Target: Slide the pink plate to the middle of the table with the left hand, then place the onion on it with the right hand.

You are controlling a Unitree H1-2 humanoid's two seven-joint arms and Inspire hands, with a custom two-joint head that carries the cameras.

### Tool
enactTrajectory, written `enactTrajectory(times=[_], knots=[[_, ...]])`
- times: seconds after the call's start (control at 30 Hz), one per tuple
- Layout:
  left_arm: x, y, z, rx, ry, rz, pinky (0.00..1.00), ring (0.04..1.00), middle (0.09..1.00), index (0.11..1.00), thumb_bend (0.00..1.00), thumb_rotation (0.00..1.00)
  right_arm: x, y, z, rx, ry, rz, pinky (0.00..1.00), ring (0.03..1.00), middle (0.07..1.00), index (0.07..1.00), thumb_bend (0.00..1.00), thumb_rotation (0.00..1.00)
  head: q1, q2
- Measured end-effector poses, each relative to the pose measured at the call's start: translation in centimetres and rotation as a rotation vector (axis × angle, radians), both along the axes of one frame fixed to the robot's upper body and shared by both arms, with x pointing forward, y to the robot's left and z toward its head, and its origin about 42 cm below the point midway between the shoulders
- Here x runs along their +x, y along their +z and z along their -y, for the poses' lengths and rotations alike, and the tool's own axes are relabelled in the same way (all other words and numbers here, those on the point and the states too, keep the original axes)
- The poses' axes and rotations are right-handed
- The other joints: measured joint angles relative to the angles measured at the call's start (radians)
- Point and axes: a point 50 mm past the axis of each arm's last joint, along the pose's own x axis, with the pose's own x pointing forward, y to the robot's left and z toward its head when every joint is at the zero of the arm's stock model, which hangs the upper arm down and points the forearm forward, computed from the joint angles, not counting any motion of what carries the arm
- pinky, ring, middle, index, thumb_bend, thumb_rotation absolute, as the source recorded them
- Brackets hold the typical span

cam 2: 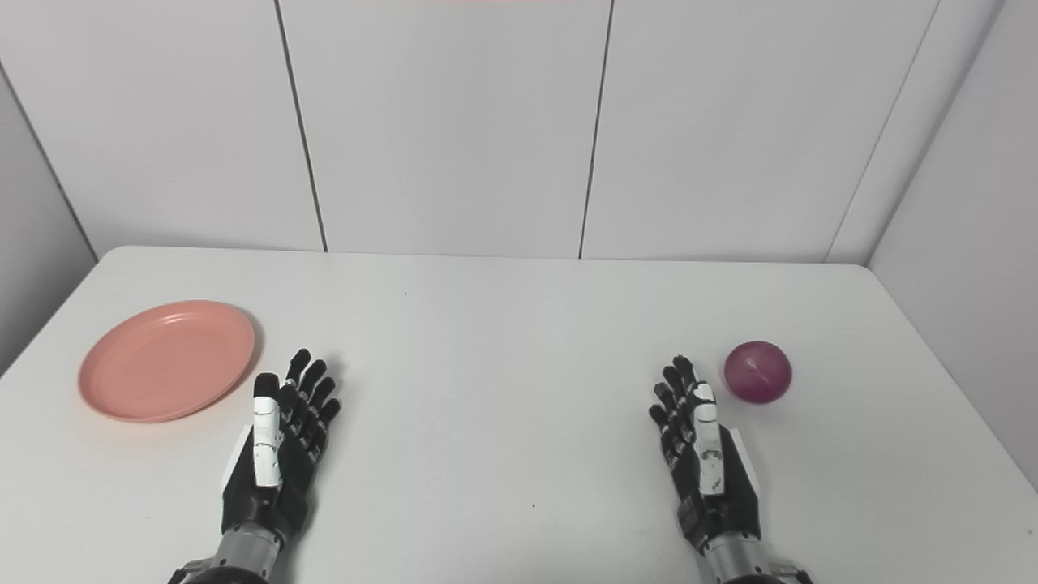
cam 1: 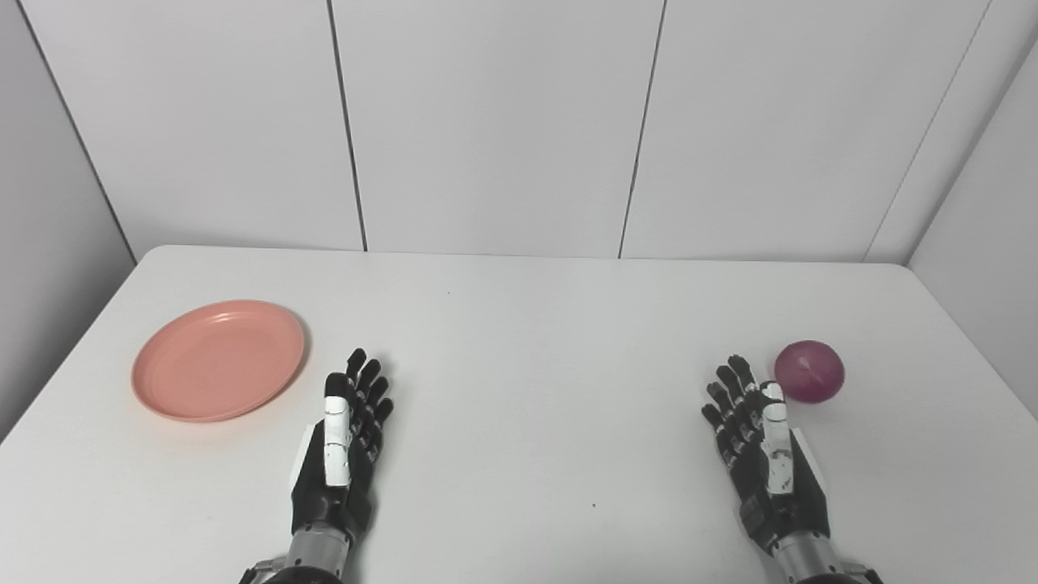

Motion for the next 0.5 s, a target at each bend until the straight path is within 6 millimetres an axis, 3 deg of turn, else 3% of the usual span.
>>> enactTrajectory(times=[0.5], knots=[[-0.01,0.00,0.02,0.001,-0.001,0.000,1.00,1.000,1.000,1.000,0.85,1.00,-0.03,-0.01,-0.07,-0.005,0.002,-0.001,1.00,1.000,1.000,0.999,0.86,0.99,0.024,-0.009]])
